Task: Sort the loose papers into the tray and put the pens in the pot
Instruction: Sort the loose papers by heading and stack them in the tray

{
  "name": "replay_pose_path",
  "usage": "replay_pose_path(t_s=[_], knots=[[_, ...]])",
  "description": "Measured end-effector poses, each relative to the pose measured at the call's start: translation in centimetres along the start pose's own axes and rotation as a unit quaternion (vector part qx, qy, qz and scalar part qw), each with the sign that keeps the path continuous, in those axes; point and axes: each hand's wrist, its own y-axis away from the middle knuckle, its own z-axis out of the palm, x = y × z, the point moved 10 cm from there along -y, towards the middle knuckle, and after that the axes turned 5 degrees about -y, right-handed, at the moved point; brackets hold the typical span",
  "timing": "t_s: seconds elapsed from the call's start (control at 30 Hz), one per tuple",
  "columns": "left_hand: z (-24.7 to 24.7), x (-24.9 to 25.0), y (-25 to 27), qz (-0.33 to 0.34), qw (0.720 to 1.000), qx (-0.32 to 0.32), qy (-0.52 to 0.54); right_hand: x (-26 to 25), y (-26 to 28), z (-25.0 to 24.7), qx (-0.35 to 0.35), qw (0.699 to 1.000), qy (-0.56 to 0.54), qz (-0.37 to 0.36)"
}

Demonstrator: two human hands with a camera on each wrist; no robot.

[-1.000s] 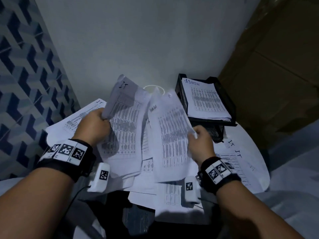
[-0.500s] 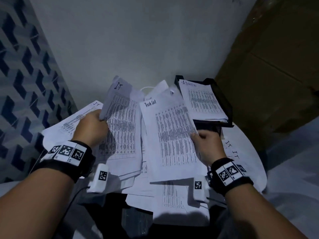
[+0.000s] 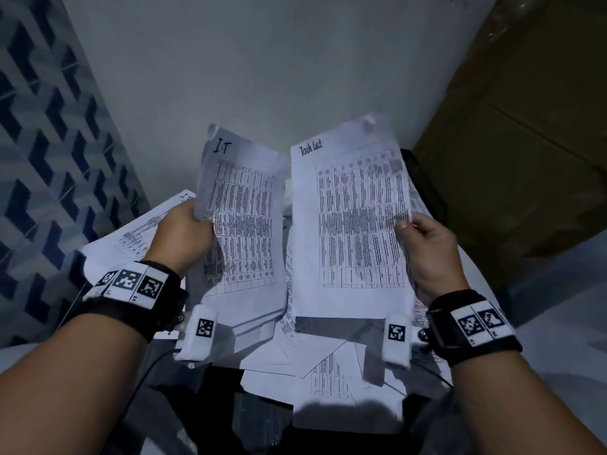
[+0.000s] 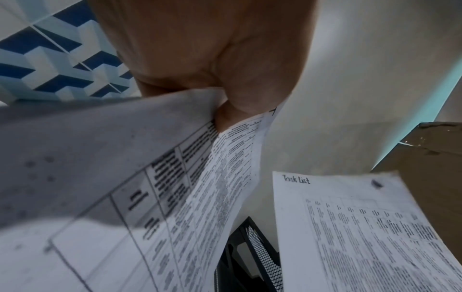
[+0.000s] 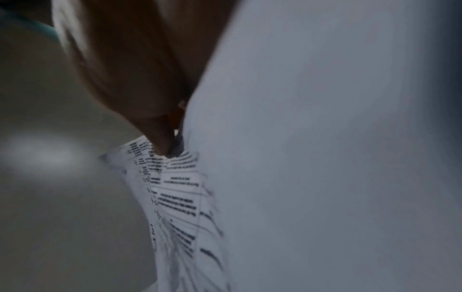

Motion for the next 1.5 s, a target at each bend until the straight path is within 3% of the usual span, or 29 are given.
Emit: replay_pose_path(t_s=[0.13, 0.3, 0.43, 0.5, 0.6, 0.7, 0.77, 0.83, 0.9, 1.1, 1.23, 1.4, 1.5], knots=[[1.0, -0.1, 0.3, -0.024, 0.993, -0.032, 0.113, 0.6, 0.4, 0.7, -0.031, 0.998, -0.025, 0.05], [2.7, 1.8, 2.1, -0.035, 0.968, -0.093, 0.228, 4.5, 2.4, 2.0, -0.035, 0.987, 0.029, 0.151], [3.9, 2.4, 3.3, -0.049, 0.948, -0.093, 0.301, 7.7, 4.1, 4.2, -0.059, 0.977, 0.052, 0.196], [4.6, 2.5, 4.0, -0.054, 0.953, -0.092, 0.284, 8.6, 4.8, 5.8, -0.069, 0.976, 0.018, 0.208], [5.0, 3.1, 5.5, -0.065, 0.957, -0.095, 0.267, 8.6, 5.8, 7.9, -0.105, 0.976, 0.016, 0.188], [5.2, 5.9, 6.2, 0.06, 0.948, -0.132, 0.282, 6.9, 5.9, 7.8, -0.071, 0.988, 0.053, 0.127], [4.6, 6.0, 5.8, 0.129, 0.964, -0.111, 0.202, 5.0, 5.8, 7.3, -0.035, 0.996, 0.048, 0.074], [4.2, 5.5, 5.0, 0.144, 0.979, -0.056, 0.136, 3.3, 5.9, 7.2, -0.021, 0.999, 0.032, 0.035], [3.6, 5.6, 4.9, 0.151, 0.983, -0.016, 0.105, 2.8, 6.2, 7.1, -0.017, 0.999, -0.002, 0.035], [5.1, 4.2, 5.0, 0.108, 0.977, -0.081, 0.164, 2.7, 7.2, 6.6, -0.024, 0.999, -0.022, 0.032], [4.4, 4.3, 4.6, 0.133, 0.966, -0.08, 0.207, 2.8, 7.2, 7.3, -0.042, 0.998, -0.025, 0.042], [4.5, 3.5, 4.2, 0.102, 0.962, -0.076, 0.242, 4.2, 7.1, 7.8, -0.071, 0.995, 0.007, 0.071], [5.1, 3.6, 4.2, 0.089, 0.949, -0.109, 0.281, 4.4, 6.9, 7.9, -0.077, 0.994, 0.017, 0.082]])
